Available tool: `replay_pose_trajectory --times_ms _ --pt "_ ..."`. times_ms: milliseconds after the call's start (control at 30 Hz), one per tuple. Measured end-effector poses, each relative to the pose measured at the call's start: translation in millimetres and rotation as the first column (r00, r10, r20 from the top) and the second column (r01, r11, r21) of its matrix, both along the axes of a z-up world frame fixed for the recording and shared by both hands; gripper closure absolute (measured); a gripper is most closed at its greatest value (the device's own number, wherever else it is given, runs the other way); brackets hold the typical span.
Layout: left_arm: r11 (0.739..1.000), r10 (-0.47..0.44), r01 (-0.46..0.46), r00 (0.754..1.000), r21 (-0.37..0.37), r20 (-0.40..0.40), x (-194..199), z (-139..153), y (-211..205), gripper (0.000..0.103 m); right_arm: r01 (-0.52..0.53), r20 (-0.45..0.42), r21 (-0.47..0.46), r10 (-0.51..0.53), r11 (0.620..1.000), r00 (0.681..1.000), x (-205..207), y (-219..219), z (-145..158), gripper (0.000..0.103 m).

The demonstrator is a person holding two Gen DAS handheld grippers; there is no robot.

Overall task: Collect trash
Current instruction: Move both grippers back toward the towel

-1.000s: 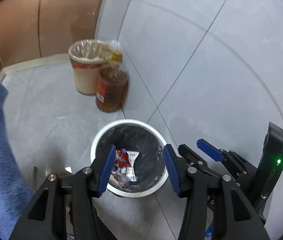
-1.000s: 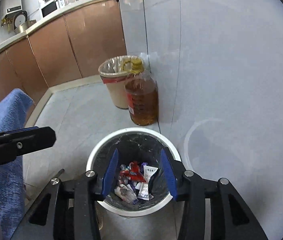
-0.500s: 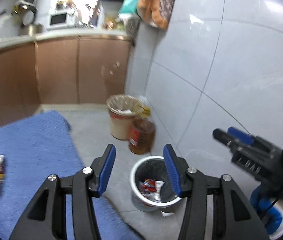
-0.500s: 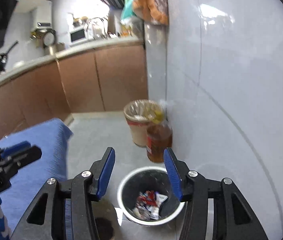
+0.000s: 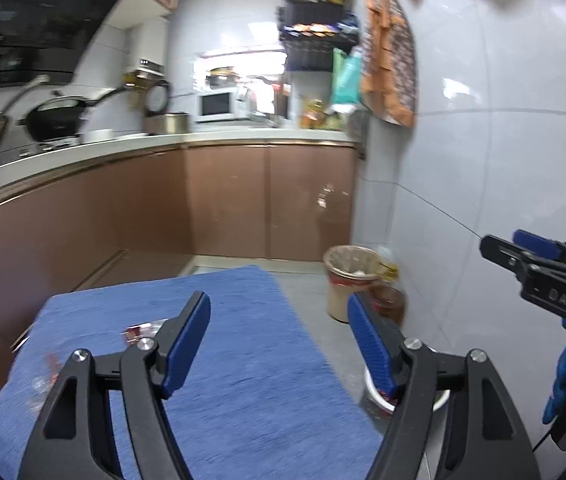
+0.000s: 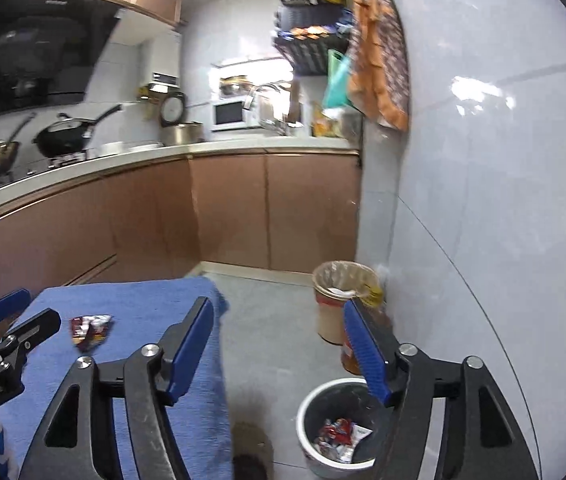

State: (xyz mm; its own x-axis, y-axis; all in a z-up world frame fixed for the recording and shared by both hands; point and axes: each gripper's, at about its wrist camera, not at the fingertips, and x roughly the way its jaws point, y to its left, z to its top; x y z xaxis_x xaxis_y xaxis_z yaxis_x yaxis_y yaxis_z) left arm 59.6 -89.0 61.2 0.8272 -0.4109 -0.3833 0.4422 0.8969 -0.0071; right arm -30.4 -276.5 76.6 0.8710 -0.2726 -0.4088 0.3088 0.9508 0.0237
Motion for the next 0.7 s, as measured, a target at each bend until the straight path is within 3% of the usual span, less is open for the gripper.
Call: replay_pose_trajectory --times_ms 233,700 --pt "0.992 0.125 -0.125 0.991 0.001 0.050 -25 13 48 0.026 -0.102 0.020 -0.043 0.103 0.994 0.994 -9 48 13 0.031" --pt "0.975 0.221 -0.222 0.972 -0.002 0.082 -46 13 84 0.023 -0.173 0.040 -0.081 0.177 0.982 0.983 -17 85 24 0.030"
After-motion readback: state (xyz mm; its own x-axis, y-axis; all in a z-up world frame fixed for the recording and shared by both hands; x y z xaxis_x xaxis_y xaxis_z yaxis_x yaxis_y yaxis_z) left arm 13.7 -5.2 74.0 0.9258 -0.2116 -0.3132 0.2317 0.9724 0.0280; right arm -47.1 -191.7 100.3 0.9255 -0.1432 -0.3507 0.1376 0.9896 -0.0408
